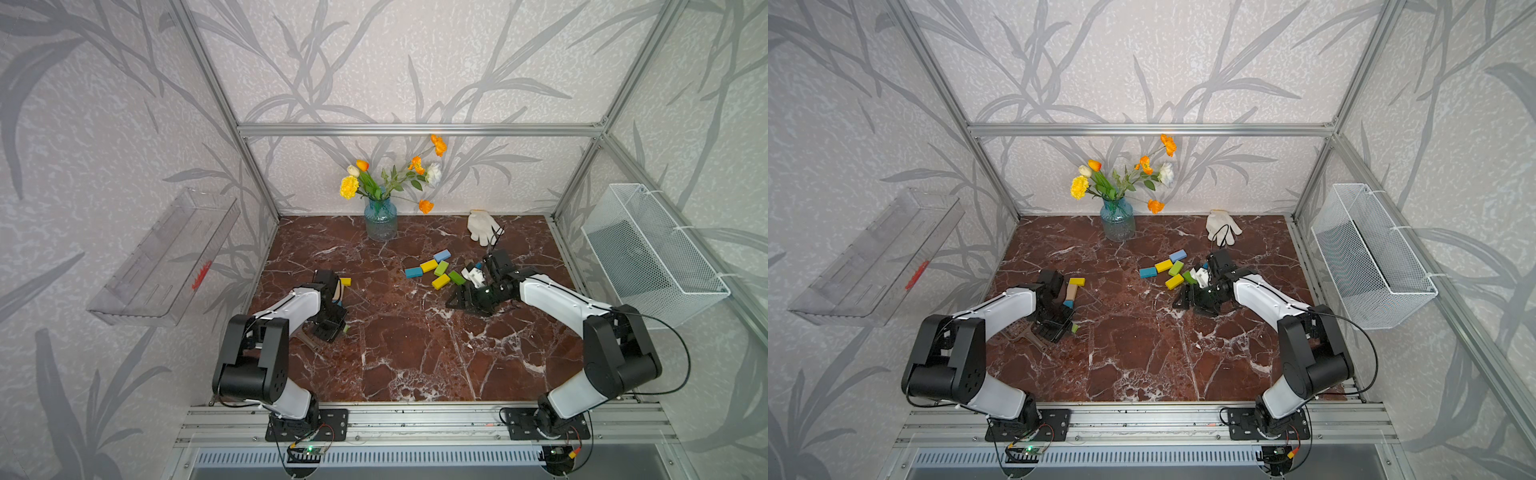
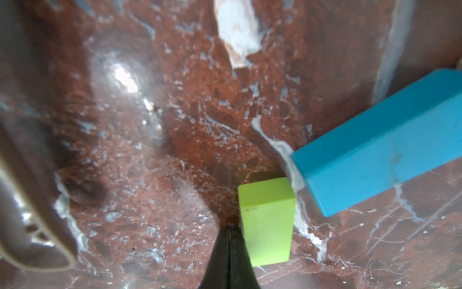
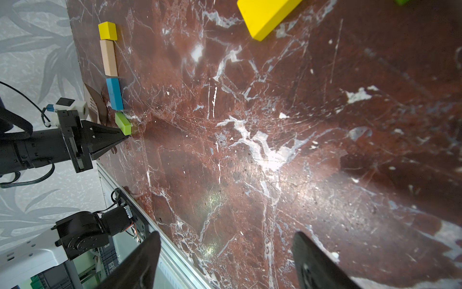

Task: Assemble the letter c with building blocks
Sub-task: Adjust the building block at the center of the board.

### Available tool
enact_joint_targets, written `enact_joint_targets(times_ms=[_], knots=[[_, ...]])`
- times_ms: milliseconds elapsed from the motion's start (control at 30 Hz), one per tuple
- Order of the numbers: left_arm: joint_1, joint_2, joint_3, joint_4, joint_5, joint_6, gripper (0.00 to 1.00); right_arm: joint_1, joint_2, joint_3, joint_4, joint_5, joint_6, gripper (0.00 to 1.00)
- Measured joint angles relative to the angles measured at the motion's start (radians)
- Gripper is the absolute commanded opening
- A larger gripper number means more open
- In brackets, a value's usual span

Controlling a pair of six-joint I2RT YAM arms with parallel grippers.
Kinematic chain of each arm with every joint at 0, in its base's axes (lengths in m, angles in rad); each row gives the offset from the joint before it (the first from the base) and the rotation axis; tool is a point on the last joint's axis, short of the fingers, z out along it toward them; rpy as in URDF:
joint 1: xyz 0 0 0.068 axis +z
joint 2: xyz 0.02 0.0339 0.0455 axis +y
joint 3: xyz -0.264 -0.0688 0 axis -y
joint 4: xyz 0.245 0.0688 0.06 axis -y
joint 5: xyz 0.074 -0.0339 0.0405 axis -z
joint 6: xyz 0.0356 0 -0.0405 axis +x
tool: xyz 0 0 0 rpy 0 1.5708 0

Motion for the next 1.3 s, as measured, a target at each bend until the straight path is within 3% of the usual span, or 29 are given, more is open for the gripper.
enact_joint_targets(times_ms=[1300], knots=[[0.049,0.019,0.019,0.045,-0.030,0.018,0.05,0.000,0.000,-0.050,0.023,-0.008,0.005,0.82]])
